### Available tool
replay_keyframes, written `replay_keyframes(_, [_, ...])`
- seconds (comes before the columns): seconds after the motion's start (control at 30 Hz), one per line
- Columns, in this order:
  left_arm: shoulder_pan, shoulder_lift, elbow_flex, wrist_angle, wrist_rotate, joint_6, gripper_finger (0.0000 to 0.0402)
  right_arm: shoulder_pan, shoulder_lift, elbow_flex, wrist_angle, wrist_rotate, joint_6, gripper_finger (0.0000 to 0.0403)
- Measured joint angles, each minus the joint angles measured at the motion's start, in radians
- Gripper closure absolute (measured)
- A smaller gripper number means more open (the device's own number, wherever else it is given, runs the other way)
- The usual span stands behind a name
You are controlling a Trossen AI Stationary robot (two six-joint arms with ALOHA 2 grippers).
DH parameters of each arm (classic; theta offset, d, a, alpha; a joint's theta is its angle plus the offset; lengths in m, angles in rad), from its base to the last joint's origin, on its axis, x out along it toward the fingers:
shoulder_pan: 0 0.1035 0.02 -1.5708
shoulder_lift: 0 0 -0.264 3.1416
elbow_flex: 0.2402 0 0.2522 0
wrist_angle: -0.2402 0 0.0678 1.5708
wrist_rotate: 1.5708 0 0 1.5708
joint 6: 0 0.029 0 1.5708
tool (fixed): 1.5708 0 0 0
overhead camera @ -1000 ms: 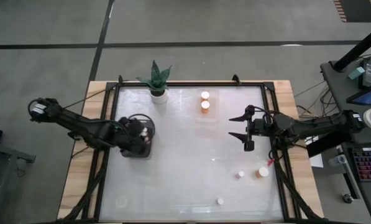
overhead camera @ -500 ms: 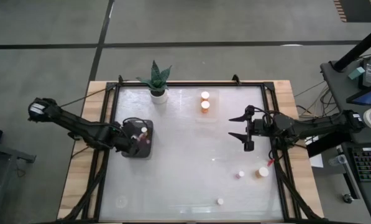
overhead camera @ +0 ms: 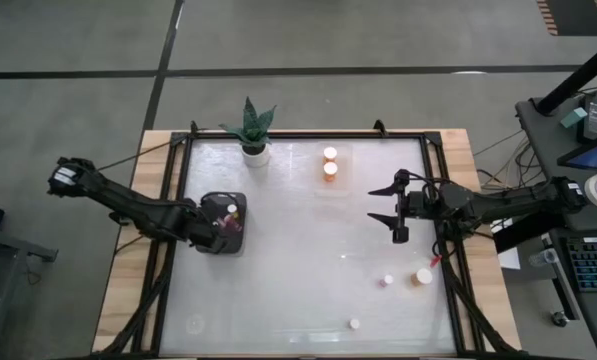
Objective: Pick and place medicine bottles into bin by pill shape (circle, oval)
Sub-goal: Put the top left small pink pill bottle into the black bin
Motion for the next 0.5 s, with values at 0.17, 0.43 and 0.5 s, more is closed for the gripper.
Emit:
replay_keyframes(0.17, [0.0, 0.025, 0.0, 0.001, 0.002, 0.004, 0.0289, 0.0, 0.0, 0.0, -0.001, 0.005, 0.0, 0.0147])
replay_keyframes(0.43, [0.0, 0.033, 0.0, 0.0, 0.003, 0.004, 0.0247, 0.0, 0.0, 0.0, -0.002, 0.007, -0.003, 0.0147])
replay_keyframes(0.5, [0.0, 0.033, 0.003, -0.006, 0.003, 0.004, 0.0241, 0.0, 0.0, 0.0, -0.002, 0.007, -0.003, 0.0147])
